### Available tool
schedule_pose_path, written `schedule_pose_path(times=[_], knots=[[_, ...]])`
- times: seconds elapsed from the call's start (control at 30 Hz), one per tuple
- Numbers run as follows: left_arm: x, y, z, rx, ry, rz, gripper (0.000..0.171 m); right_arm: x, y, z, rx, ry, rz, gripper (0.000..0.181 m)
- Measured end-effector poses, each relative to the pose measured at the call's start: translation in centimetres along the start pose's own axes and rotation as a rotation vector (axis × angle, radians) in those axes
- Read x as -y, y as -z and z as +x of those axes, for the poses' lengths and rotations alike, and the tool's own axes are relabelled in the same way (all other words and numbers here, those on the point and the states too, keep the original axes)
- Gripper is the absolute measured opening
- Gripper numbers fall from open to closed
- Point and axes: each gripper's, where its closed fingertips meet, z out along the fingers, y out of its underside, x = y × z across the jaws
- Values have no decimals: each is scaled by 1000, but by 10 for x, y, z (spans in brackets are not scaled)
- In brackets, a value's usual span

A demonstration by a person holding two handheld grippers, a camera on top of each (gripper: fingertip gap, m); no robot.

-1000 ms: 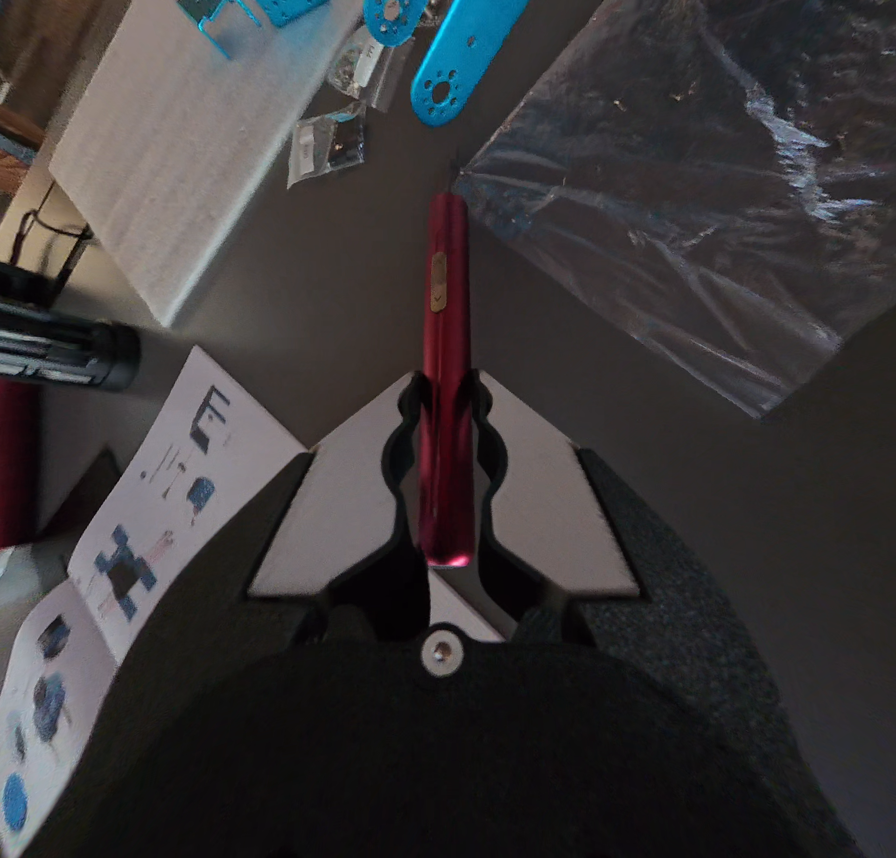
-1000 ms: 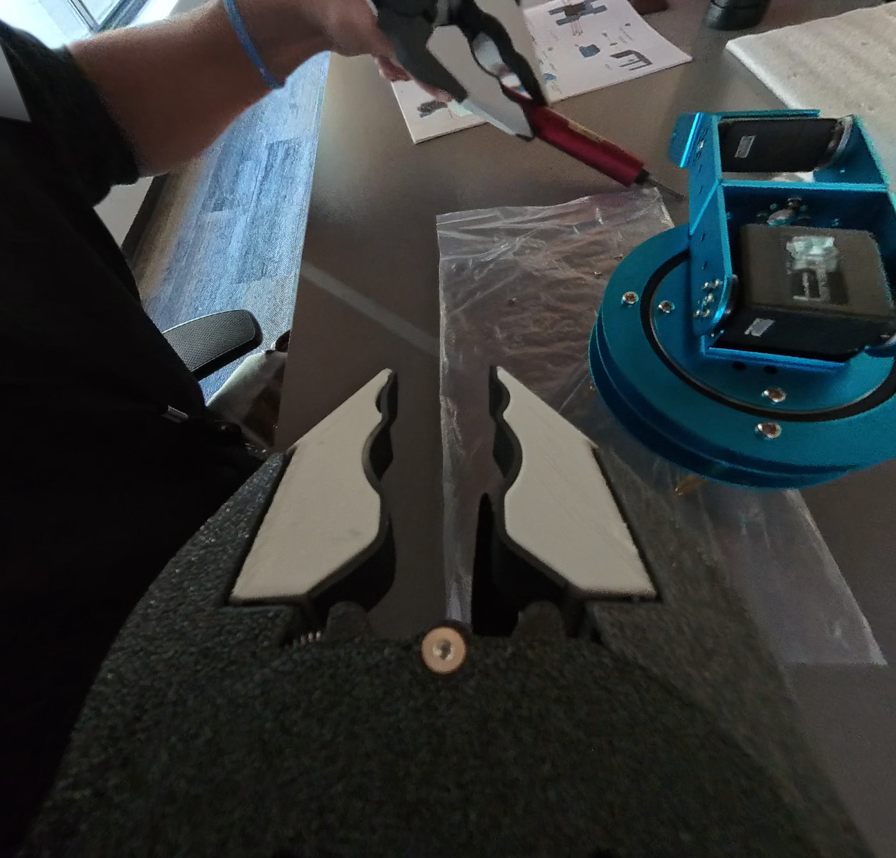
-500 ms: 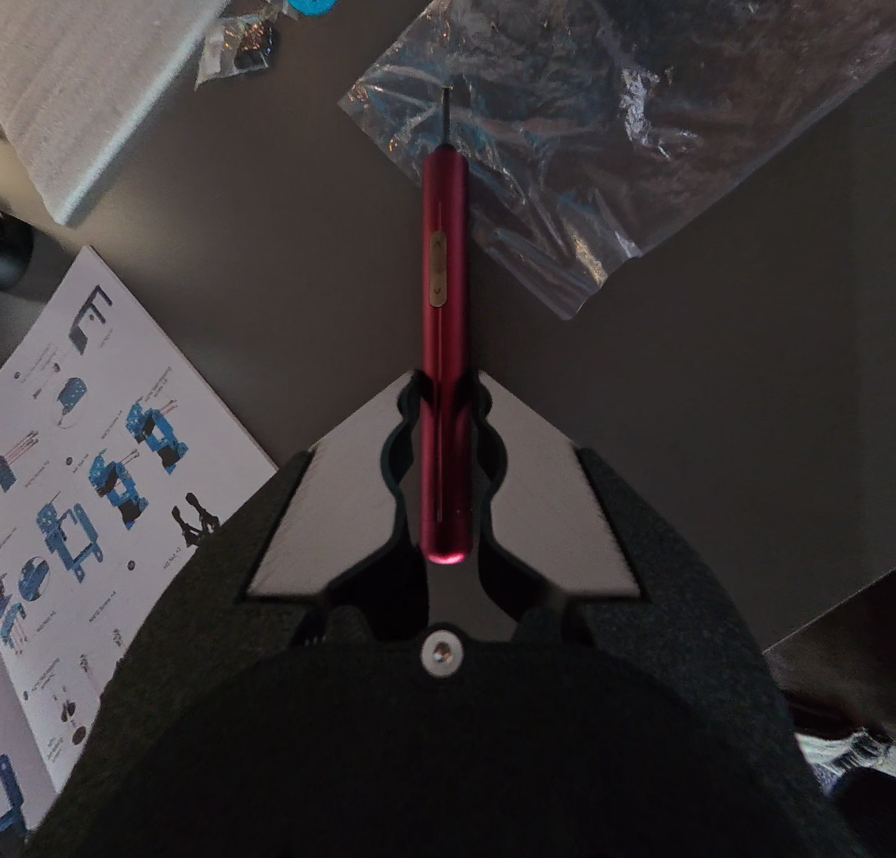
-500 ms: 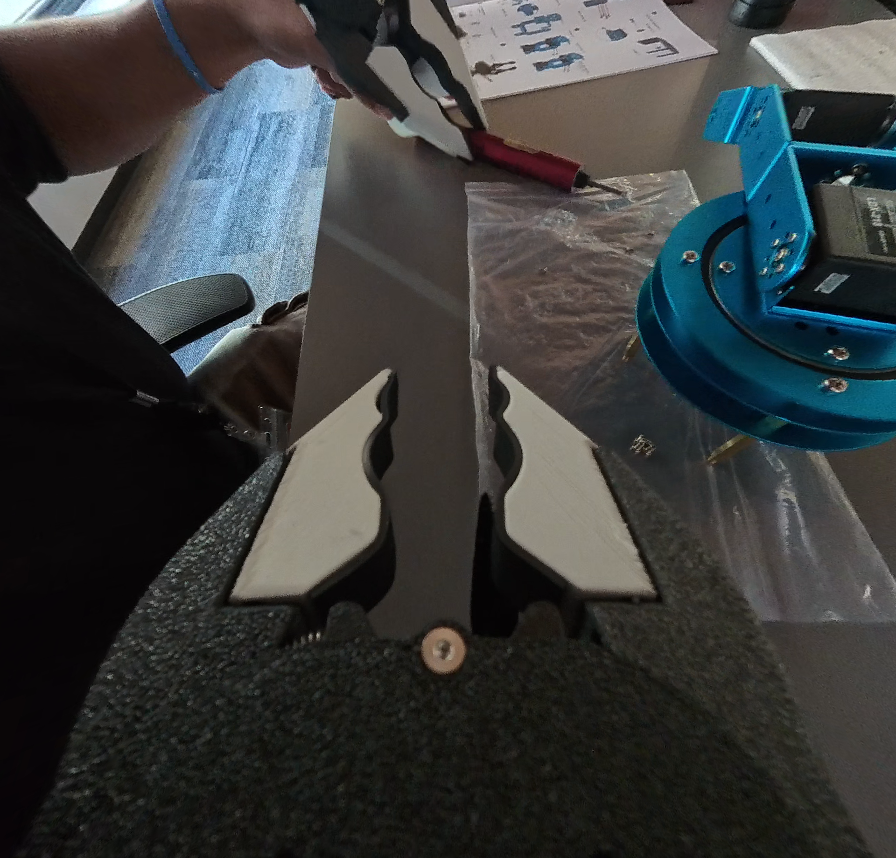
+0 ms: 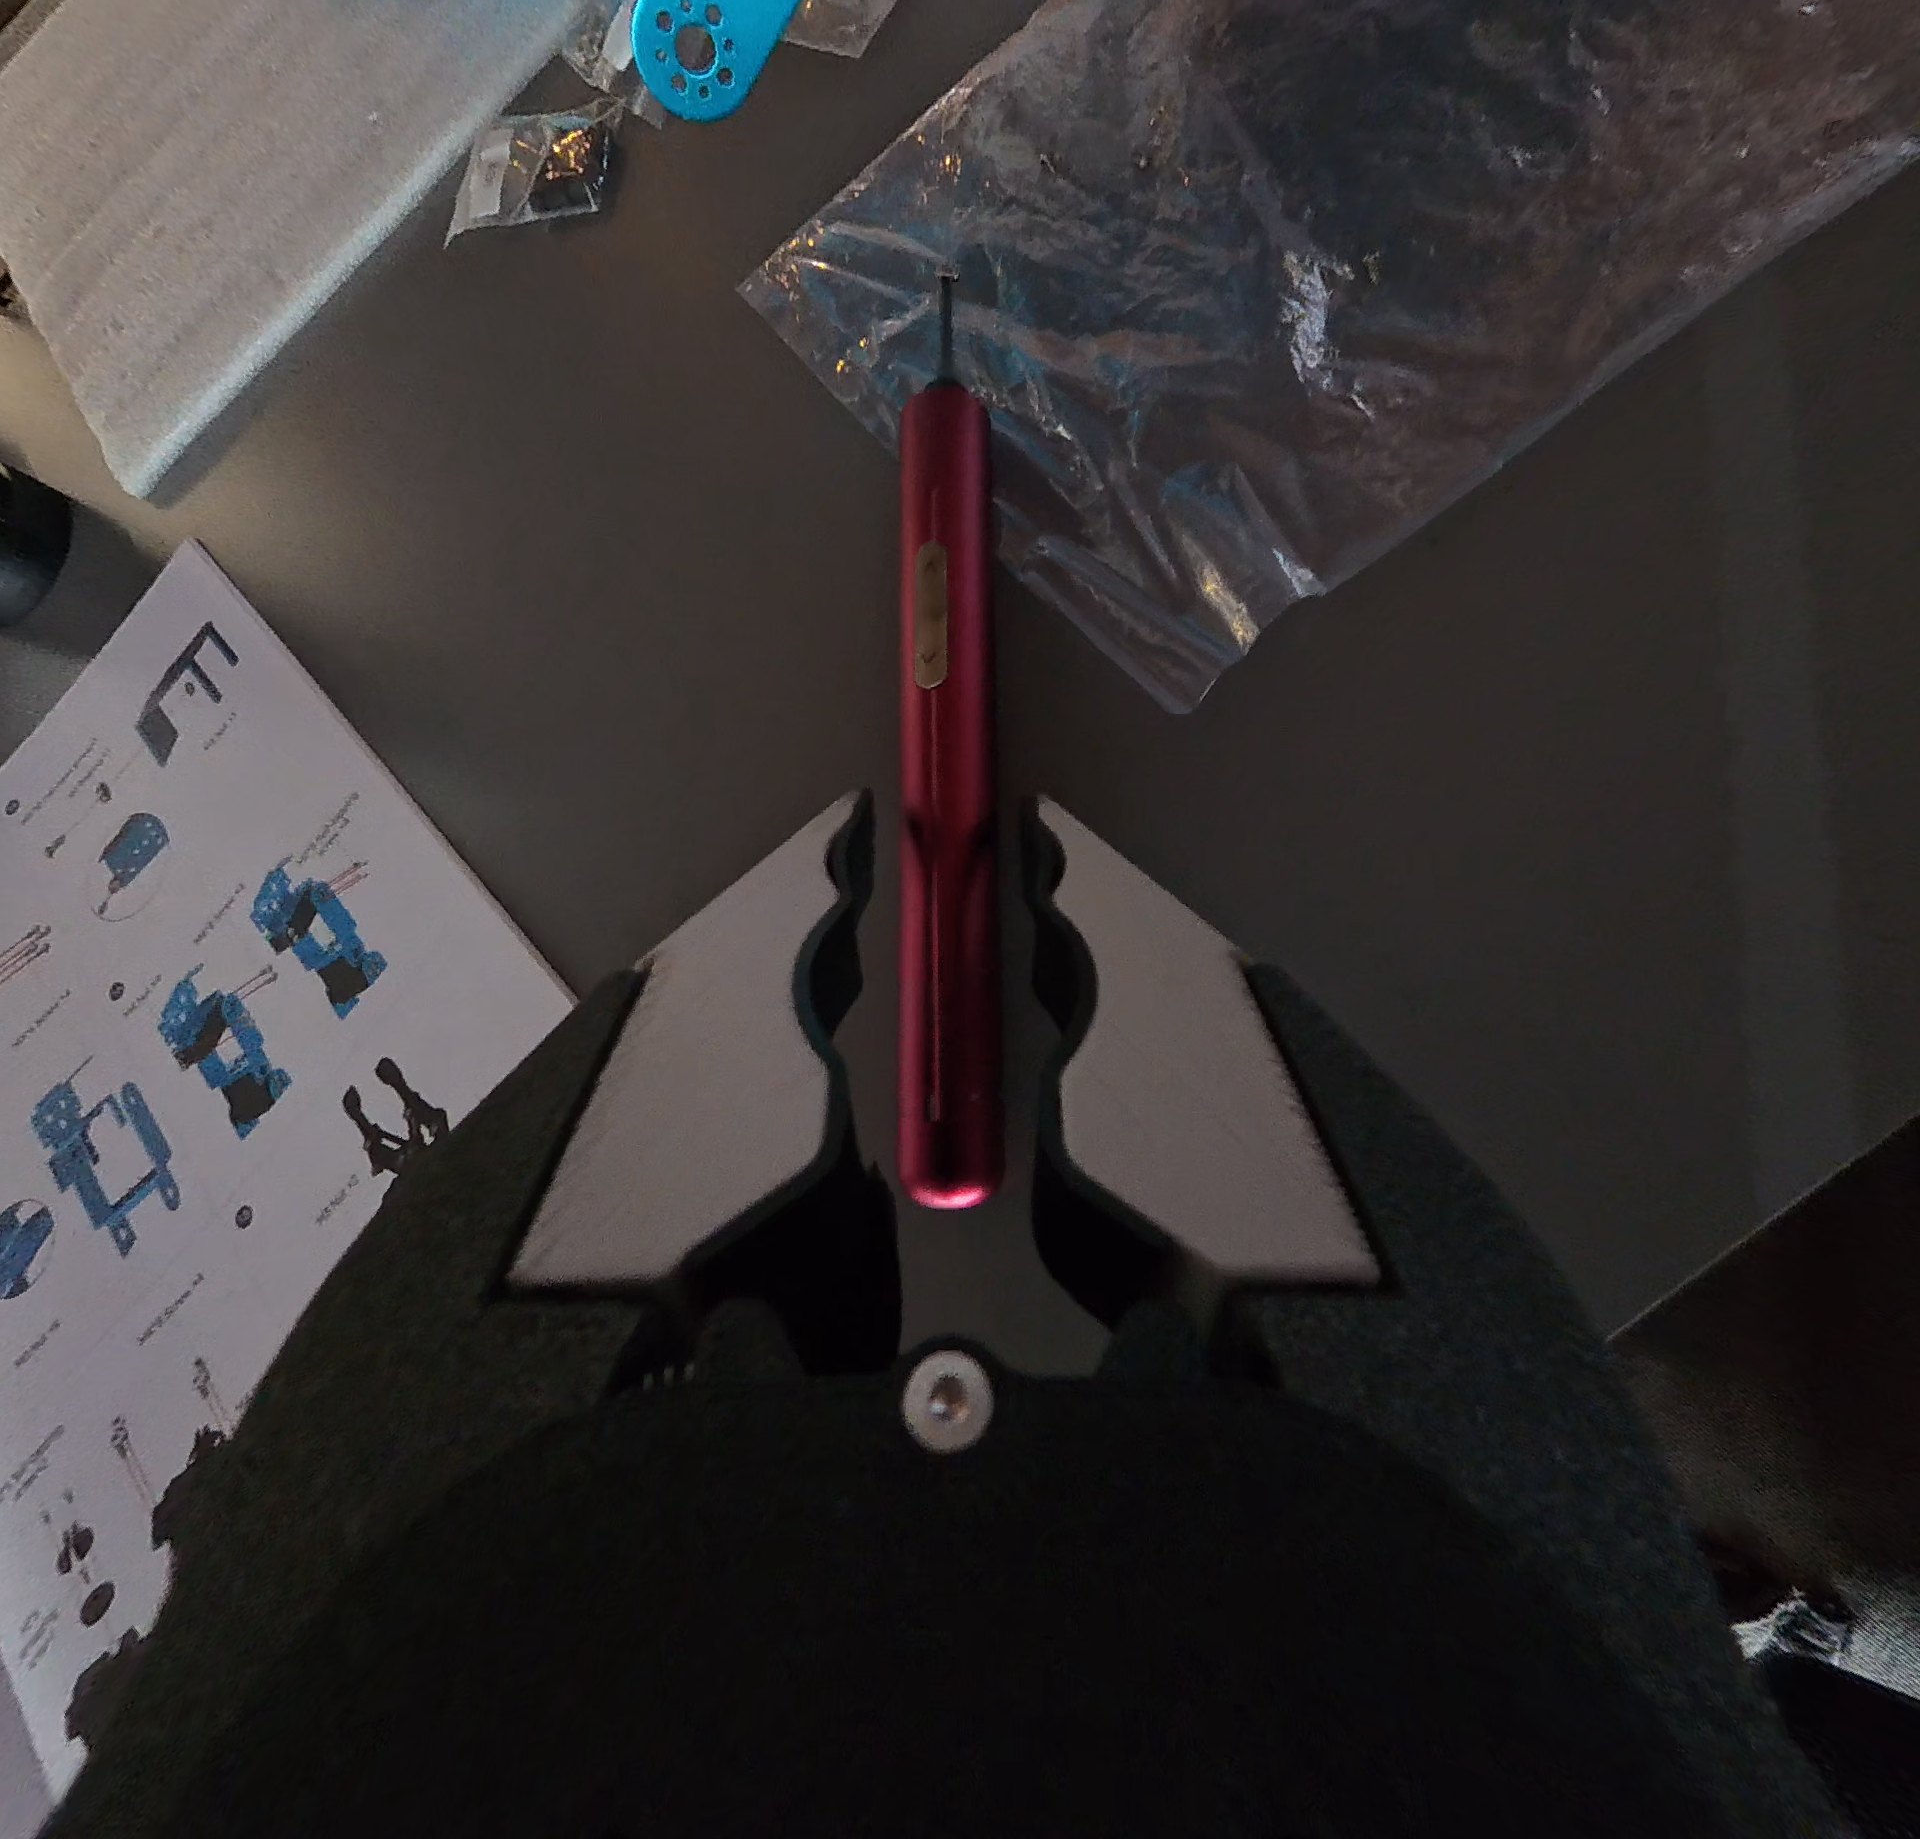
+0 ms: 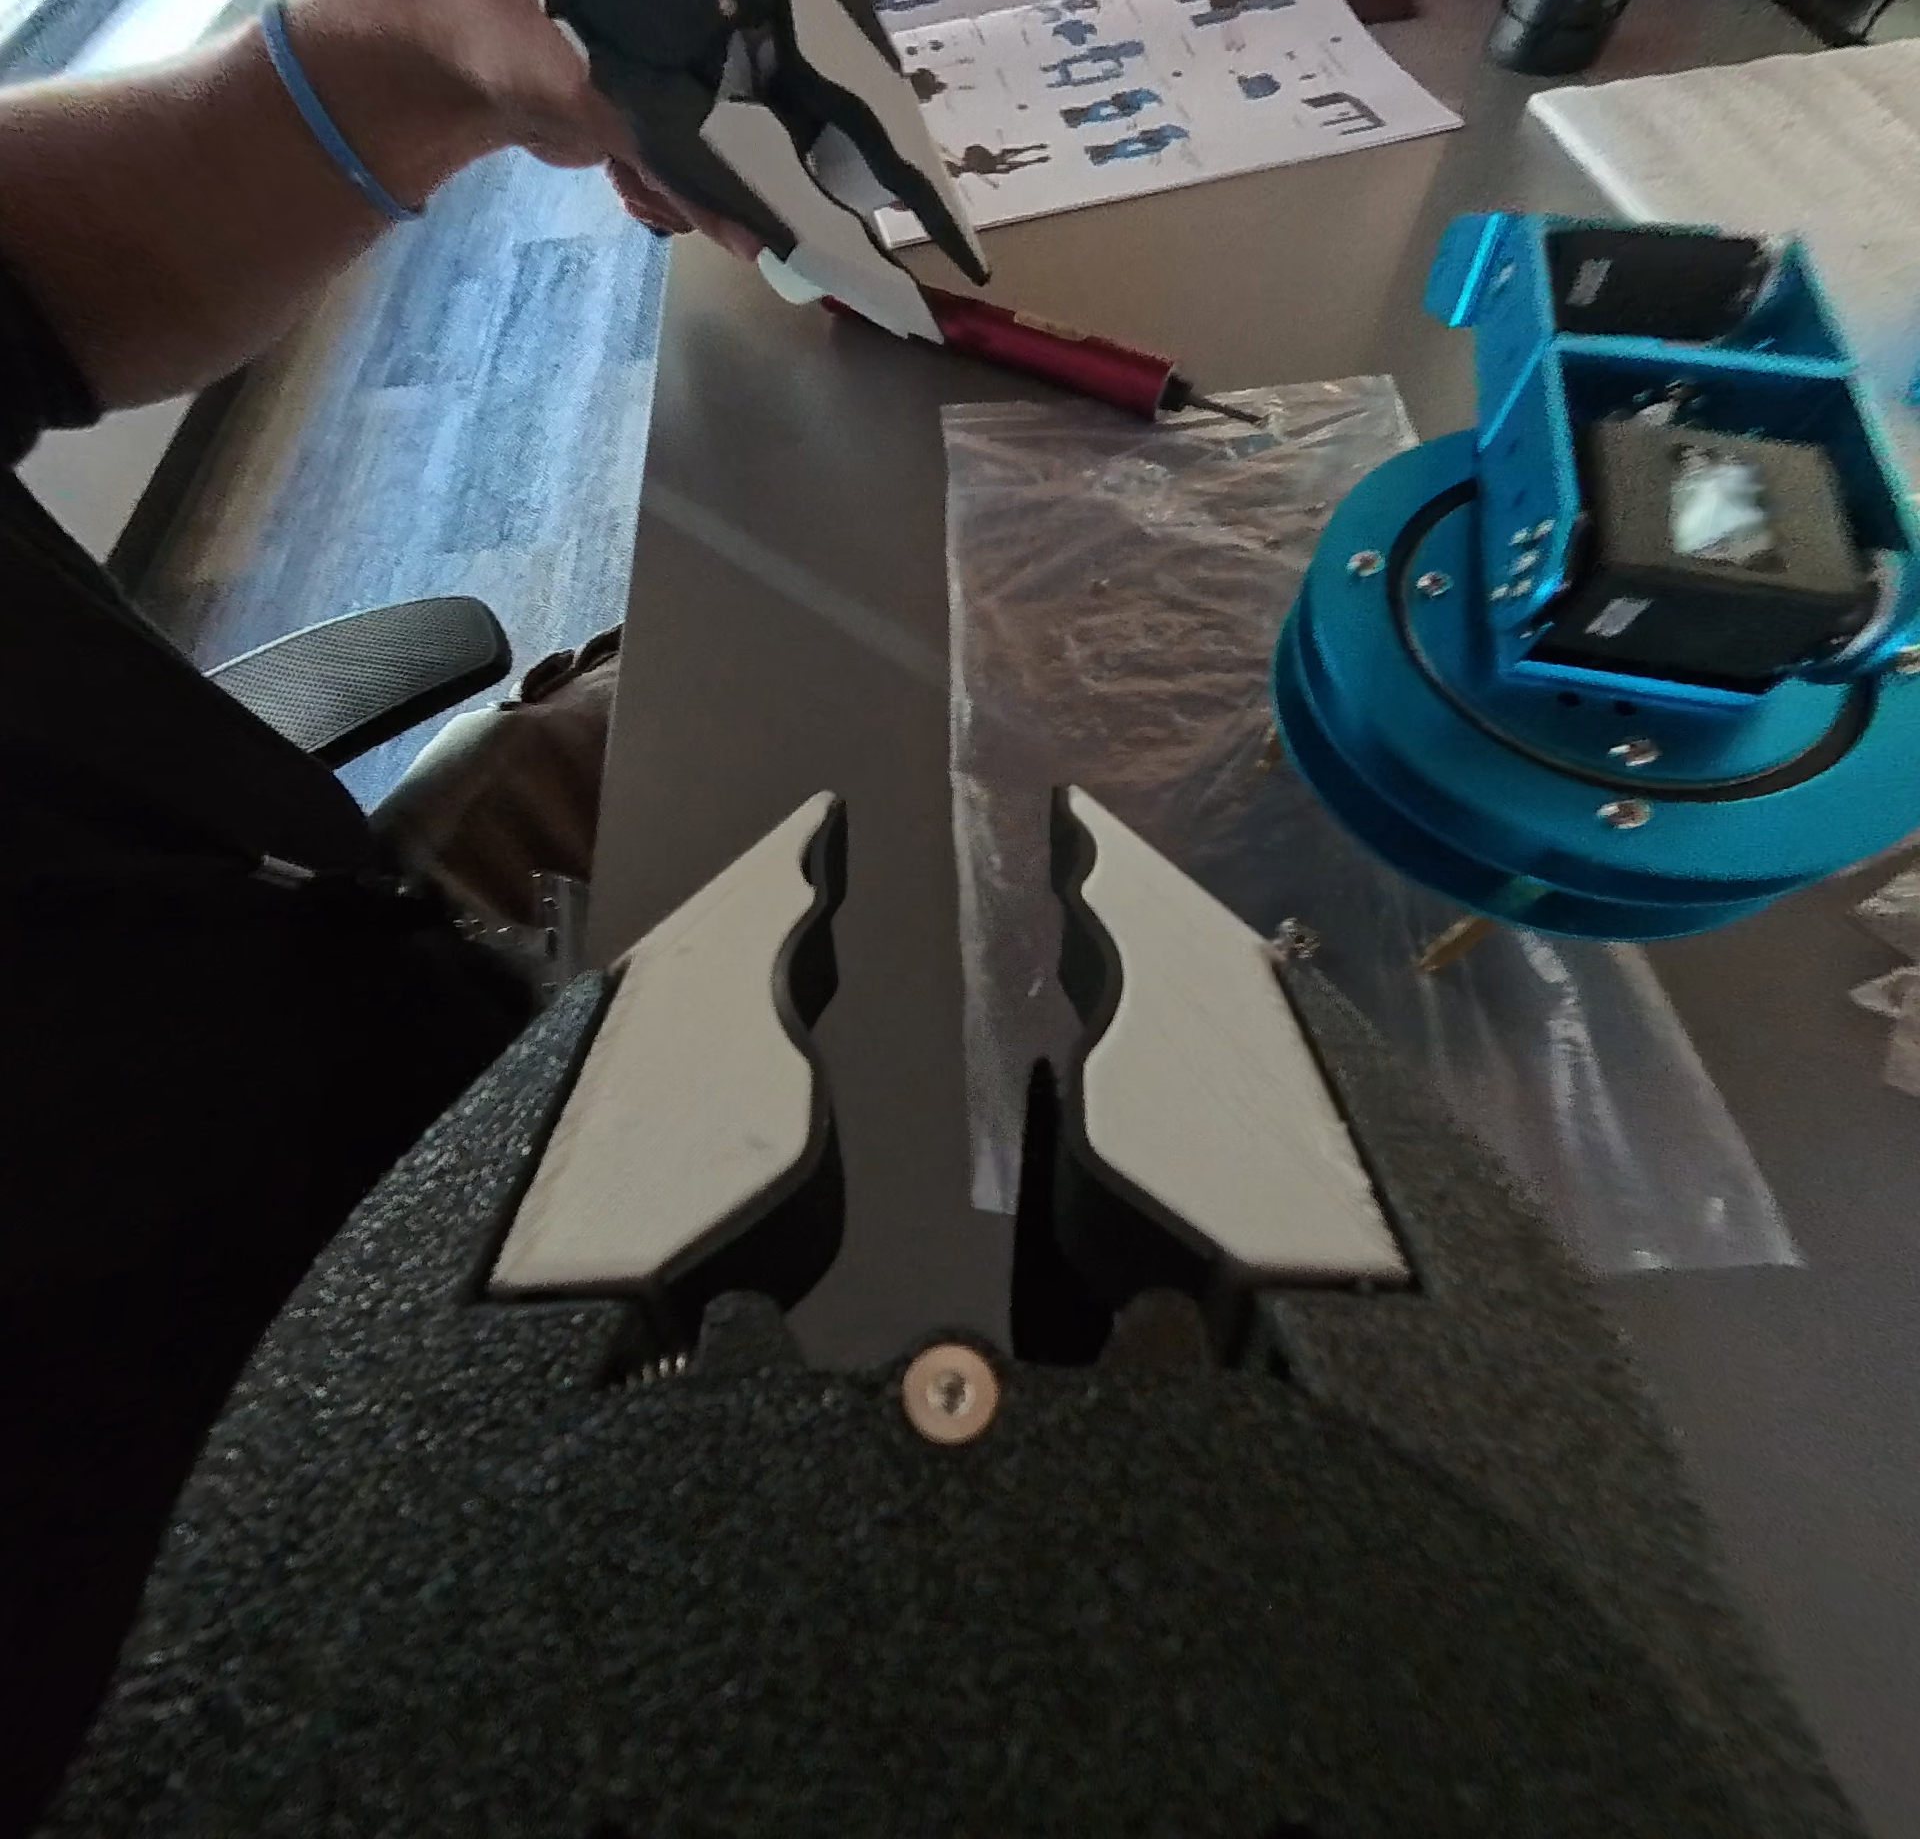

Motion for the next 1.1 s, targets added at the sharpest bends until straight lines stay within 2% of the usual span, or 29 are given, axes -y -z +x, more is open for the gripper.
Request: schedule_pose_path(times=[0.13, 0.2, 0.27, 0.33, 0.4, 0.47, 0.53, 0.6, 0.67, 0.73, 0.83, 0.93, 0.97, 1.03, 1.07, 1.1], knots=[[0, -3, -1, -5, 8, 8, 28, 23, 7, 37, -118, 53, -58, 49], [0, -5, 0, -19, 18, 11, 29, 40, 6, 62, -172, 76, -117, 67], [0, -7, -1, -27, 29, 17, 30, 58, 1, 89, -237, 114, -203, 75], [2, -6, -2, -32, 46, 34, 30, 79, -13, 106, -236, 179, -251, 78], [10, -3, -3, -41, 72, 69, 29, 92, -35, 127, -228, 220, -328, 91], [29, 2, -6, -54, 128, 134, 32, 94, -60, 146, -187, 164, -397, 93], [65, 7, -10, -92, 260, 250, 32, 84, -78, 151, -114, 37, -472, 100], [105, 7, -5, -243, 472, 371, 42, 76, -84, 154, -123, 13, -495, 100], [138, -3, 8, -440, 683, 434, 58, 71, -86, 156, -154, 11, -490, 98], [161, -19, 14, -503, 796, 469, 63, 67, -89, 154, -151, -14, -517, 96], [176, -47, 21, -527, 922, 458, 66, 72, -94, 162, -199, 0, -554, 88], [188, -62, 25, -642, 1092, 458, 68, 71, -93, 165, -197, -1, -643, 86], [190, -65, 25, -676, 1133, 466, 71, 72, -90, 170, -225, 3, -656, 90], [194, -70, 24, -725, 1203, 475, 79, 75, -81, 173, -248, -11, -632, 86], [196, -70, 22, -744, 1233, 493, 77, 77, -75, 171, -247, -17, -605, 83], [197, -70, 17, -746, 1261, 519, 75, 76, -68, 168, -241, -30, -583, 89]])
